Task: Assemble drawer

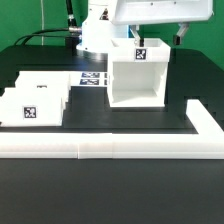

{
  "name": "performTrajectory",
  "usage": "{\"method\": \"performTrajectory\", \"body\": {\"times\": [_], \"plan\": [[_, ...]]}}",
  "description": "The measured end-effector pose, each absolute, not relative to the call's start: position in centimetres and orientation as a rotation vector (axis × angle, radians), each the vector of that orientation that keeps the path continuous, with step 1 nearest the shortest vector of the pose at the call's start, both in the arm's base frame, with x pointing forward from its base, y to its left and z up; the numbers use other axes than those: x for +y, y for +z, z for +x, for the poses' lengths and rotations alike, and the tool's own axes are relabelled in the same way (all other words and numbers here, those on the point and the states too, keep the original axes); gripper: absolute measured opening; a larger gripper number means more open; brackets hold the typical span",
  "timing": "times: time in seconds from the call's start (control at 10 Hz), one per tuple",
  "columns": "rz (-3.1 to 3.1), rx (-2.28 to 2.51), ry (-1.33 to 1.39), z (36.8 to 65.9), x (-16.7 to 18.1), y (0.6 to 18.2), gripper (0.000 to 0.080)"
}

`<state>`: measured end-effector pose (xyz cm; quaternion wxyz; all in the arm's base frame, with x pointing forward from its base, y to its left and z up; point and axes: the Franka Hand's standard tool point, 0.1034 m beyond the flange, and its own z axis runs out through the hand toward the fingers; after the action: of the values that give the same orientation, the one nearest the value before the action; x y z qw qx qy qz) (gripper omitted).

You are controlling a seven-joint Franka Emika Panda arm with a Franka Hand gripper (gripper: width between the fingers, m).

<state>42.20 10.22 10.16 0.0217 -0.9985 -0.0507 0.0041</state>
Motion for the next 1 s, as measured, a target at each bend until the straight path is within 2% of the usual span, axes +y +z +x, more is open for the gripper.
{"method": "performTrajectory", "body": {"times": [0.1, 0.4, 0.6, 0.7, 0.9, 1.0], "plan": [[-3.093, -0.161, 0.020, 41.63, 10.70, 9.55, 0.0649], [-3.092, -0.156, 0.002, 41.76, 10.54, 9.51, 0.0637], [-3.092, -0.157, 0.002, 41.75, 10.57, 9.48, 0.0281], [-3.092, -0.157, 0.003, 41.74, 10.57, 9.48, 0.0281], [-3.092, -0.157, 0.001, 41.77, 10.58, 9.49, 0.0036], [-3.092, -0.157, 0.001, 41.78, 10.58, 9.49, 0.0036]]}}
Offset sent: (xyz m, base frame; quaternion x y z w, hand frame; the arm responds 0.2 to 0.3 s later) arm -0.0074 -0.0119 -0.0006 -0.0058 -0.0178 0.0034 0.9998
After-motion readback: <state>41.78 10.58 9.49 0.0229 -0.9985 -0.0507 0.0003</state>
